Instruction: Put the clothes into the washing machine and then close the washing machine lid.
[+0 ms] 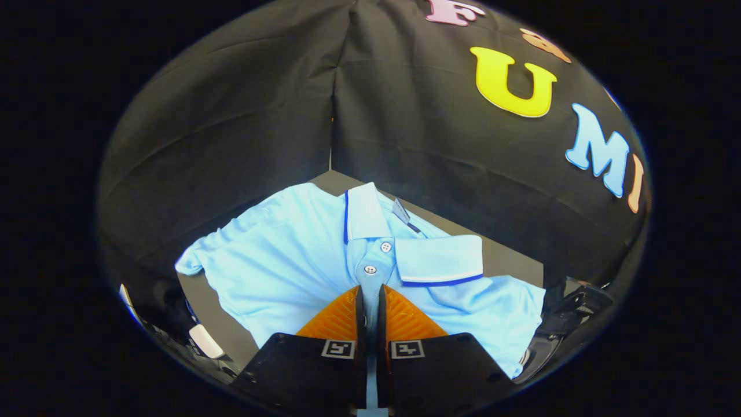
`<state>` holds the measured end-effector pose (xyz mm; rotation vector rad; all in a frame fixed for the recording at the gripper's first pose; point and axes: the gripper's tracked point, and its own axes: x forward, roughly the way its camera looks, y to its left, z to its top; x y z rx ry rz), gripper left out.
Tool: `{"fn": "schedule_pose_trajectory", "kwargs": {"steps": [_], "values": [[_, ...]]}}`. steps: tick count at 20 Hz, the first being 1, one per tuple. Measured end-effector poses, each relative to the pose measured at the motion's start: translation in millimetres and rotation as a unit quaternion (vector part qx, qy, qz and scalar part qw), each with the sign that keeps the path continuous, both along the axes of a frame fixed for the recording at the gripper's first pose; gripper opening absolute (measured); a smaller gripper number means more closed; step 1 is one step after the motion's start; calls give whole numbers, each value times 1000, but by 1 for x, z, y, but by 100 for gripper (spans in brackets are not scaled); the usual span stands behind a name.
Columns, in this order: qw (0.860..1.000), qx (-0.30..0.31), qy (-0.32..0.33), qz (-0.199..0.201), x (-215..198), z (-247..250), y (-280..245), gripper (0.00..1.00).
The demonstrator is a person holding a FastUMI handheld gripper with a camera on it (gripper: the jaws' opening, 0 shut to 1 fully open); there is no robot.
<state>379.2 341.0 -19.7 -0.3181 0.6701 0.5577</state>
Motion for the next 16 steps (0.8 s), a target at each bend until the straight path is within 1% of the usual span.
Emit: {"fn": "schedule_pose_trajectory", "kwargs": {"steps": [1, 2, 4, 7, 8, 12, 16], "values": [[1000, 2, -9, 1, 1, 1, 2, 9], [1000, 0, -9, 6, -1, 1, 0, 2], [1000, 23, -2, 6, -1, 7, 1, 2], [995, 94, 7, -8, -1, 21, 1, 2], [995, 102, 10, -5, -1, 24, 0, 2], [991, 135, -26, -3, -4, 48, -9, 2], [988, 147, -42, 2, -8, 64, -23, 2]]}}
